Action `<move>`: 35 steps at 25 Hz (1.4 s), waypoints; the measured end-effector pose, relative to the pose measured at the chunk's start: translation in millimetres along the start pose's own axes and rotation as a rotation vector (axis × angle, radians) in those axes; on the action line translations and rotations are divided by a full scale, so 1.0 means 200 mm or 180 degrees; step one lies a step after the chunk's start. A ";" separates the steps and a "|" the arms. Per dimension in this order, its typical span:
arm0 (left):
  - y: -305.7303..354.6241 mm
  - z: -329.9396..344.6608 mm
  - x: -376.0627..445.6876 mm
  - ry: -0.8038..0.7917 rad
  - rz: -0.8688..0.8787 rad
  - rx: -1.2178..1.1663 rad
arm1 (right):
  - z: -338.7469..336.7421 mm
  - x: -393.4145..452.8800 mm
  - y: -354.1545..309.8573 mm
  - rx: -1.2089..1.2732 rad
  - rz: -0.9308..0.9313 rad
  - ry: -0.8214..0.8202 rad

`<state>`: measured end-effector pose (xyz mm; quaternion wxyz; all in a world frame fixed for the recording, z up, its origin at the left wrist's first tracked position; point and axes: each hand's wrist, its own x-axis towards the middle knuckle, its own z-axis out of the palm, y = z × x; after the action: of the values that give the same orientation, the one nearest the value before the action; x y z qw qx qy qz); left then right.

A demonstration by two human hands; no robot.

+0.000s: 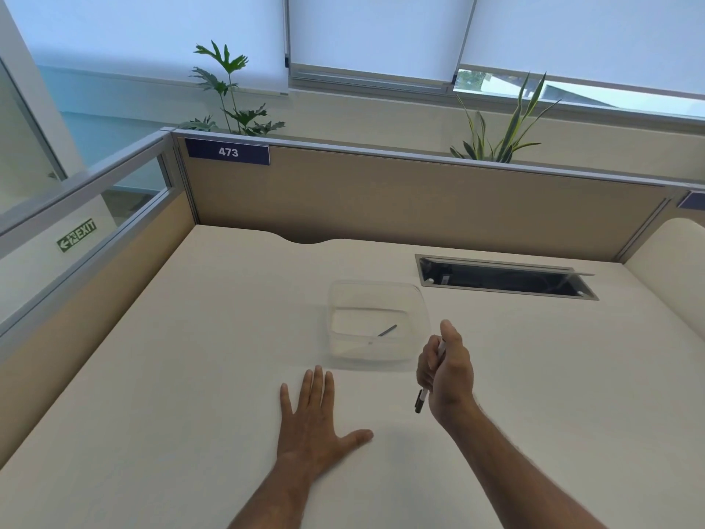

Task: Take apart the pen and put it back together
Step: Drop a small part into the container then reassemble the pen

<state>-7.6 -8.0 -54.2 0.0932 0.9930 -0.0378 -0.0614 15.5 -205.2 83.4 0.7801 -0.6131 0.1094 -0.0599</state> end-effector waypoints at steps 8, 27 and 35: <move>-0.01 0.01 0.01 0.0039 0.0007 0.0027 | 0.03 0.00 0.01 -0.0166 -0.0083 -0.0035; 0.00 -0.01 0.00 -0.0073 0.0008 0.0093 | -0.07 0.03 0.11 -0.0685 -0.0380 -0.0180; 0.00 -0.02 0.01 -0.0080 0.0014 0.0106 | -0.24 -0.04 0.23 -0.1443 -0.0662 0.0761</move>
<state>-6.2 -7.1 -51.1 0.0763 0.9935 -0.0422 -0.0730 -6.2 -237.7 28.6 0.5942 -0.7686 0.1478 -0.1856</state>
